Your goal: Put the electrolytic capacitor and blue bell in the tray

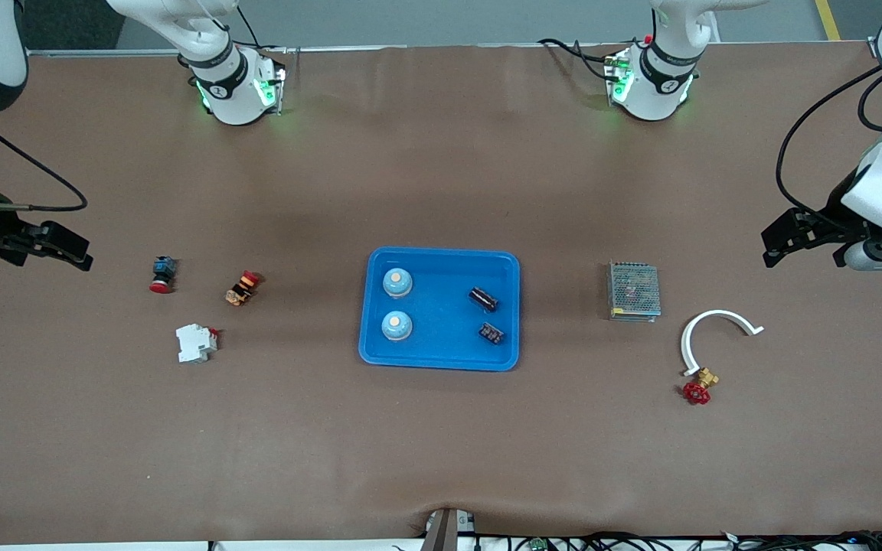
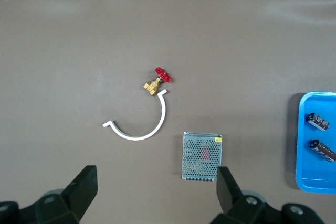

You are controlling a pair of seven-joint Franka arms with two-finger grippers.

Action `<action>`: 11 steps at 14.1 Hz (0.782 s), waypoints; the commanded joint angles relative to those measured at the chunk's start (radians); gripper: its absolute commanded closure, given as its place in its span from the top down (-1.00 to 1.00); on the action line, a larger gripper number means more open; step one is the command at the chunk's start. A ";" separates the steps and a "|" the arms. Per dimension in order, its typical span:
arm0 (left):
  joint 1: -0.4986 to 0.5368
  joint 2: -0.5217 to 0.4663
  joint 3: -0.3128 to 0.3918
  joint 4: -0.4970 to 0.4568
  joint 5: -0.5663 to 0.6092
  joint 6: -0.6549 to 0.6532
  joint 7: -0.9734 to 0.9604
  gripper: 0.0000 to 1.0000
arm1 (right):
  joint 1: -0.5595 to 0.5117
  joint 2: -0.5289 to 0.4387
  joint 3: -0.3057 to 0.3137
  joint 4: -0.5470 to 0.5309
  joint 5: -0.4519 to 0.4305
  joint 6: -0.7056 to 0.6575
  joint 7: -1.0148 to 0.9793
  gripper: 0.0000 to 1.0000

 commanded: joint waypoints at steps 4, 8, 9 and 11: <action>0.005 0.004 0.002 0.017 0.003 -0.002 0.021 1.00 | 0.004 -0.101 -0.007 -0.050 0.029 -0.040 0.017 1.00; 0.005 0.004 0.002 0.017 0.003 -0.002 0.021 1.00 | 0.001 -0.112 -0.003 -0.043 0.029 -0.043 0.048 1.00; 0.007 0.004 0.002 0.017 0.003 -0.002 0.022 1.00 | 0.002 -0.115 0.001 -0.043 0.029 -0.046 0.066 1.00; 0.011 0.004 0.002 0.017 0.003 -0.002 0.022 1.00 | 0.004 -0.112 0.001 -0.027 0.027 -0.063 0.062 1.00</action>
